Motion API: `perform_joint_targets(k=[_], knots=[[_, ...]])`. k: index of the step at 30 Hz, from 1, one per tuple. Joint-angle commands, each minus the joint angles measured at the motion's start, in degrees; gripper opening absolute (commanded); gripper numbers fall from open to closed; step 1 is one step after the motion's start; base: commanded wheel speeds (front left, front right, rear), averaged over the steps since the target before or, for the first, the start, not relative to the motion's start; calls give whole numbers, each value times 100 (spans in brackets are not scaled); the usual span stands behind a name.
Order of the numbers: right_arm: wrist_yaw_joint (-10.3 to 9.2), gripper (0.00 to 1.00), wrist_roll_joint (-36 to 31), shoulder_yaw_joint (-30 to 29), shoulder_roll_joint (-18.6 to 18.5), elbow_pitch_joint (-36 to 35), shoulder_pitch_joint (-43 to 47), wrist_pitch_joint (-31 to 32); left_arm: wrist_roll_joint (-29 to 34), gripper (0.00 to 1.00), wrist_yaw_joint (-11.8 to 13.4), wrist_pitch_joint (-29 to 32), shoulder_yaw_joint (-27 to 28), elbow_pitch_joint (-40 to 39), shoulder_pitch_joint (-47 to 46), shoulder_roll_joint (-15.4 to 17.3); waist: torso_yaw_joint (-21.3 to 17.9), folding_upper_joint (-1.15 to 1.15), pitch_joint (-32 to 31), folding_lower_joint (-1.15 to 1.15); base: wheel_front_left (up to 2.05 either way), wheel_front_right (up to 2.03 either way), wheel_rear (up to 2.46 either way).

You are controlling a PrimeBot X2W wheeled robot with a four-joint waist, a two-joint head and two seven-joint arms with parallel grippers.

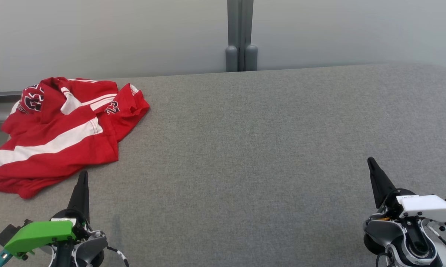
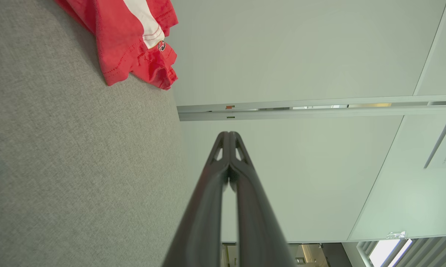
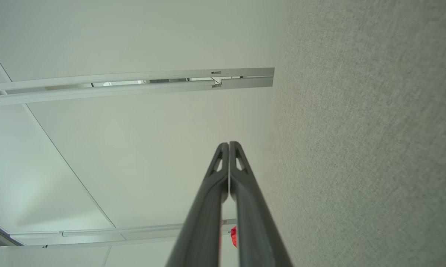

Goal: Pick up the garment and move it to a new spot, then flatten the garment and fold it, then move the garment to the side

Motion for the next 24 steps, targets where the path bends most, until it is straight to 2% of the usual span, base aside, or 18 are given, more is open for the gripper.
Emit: perform_joint_targets(k=[1,15,16,18,19,20,24], knots=[[0,0,-20,0,-6,8,-36,8,2,0,-16,14,2,-7,-66,6,0,0,0,0,0,0,0],[0,0,-20,0,-6,8,-36,8,2,0,-16,14,1,-7,-66,6,0,0,0,0,0,0,0],[-1,100,-1,1,0,5,1,-2,1,100,0,-1,-1,5,1,0,0,0,0,0,0,0,0],[-1,100,-1,8,23,88,56,-10,2,100,1,-10,-11,95,56,-18,0,0,0,0,0,0,0],[-2,0,-2,16,38,140,114,-13,3,0,1,-13,-20,148,107,-32,0,0,0,0,0,0,0],[-2,100,0,15,52,194,160,-10,2,100,1,-10,-22,200,156,-43,0,0,0,0,0,0,0],[-2,100,-68,59,48,159,188,-129,61,100,1,-129,-135,144,180,-40,1,0,-1,0,0,0,0]])
